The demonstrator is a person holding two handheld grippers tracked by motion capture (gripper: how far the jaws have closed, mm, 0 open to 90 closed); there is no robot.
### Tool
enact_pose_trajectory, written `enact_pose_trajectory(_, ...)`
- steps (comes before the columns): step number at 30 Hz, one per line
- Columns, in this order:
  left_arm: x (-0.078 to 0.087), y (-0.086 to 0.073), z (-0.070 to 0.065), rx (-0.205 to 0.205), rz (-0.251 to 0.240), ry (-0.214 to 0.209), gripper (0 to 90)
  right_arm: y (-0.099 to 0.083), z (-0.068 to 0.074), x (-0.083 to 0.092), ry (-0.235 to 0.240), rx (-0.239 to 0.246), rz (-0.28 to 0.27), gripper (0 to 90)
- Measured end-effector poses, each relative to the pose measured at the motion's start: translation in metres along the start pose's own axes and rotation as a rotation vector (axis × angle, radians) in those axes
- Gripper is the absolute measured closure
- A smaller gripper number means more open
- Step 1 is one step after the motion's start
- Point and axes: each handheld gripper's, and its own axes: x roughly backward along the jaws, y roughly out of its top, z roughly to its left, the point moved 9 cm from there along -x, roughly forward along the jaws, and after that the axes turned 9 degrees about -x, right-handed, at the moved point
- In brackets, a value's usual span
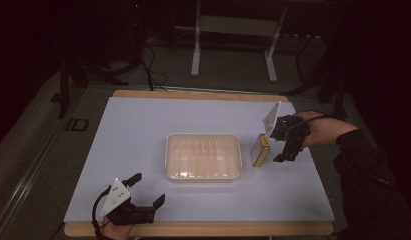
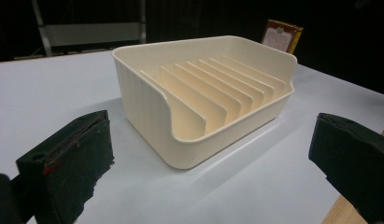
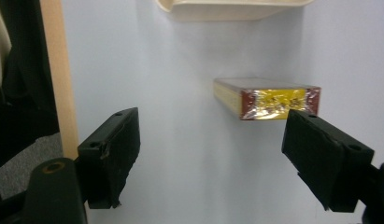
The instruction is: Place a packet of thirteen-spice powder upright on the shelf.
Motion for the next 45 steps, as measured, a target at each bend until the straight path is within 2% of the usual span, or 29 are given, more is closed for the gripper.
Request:
enact_pose_trajectory(5,0.001,0.000,0.000,0.001,0.000,-0.002,0.0,0.002,-0.010,-0.001,-0.014,-0.019,-0.004,17.3)
enact_pose_trajectory(8,0.001,0.000,0.000,0.002,-0.001,-0.002,0.0,0.003,-0.016,-0.005,-0.020,-0.003,-0.004,17.3)
enact_pose_trajectory(11,0.001,0.000,0.000,0.002,0.000,-0.004,0.0,0.003,-0.021,-0.009,-0.030,-0.008,-0.001,17.3)
enact_pose_trajectory(15,0.001,0.000,-0.001,0.001,-0.001,-0.007,0.0,0.005,-0.026,-0.015,-0.029,0.010,-0.030,17.3)
enact_pose_trajectory(23,0.002,-0.001,-0.002,0.003,-0.001,-0.012,0.0,0.004,-0.038,-0.028,-0.029,-0.016,-0.014,17.3)
enact_pose_trajectory(28,0.001,-0.001,-0.003,-0.002,0.001,-0.025,0.0,0.001,-0.045,-0.037,-0.016,-0.030,-0.012,16.8)
enact_pose_trajectory(37,0.001,-0.001,-0.003,-0.005,0.005,-0.025,0.0,-0.001,-0.054,-0.053,0.015,-0.050,-0.001,17.4)
enact_pose_trajectory(45,0.002,-0.002,-0.004,-0.002,0.007,-0.025,0.0,0.005,-0.053,-0.062,0.048,-0.028,-0.001,21.0)
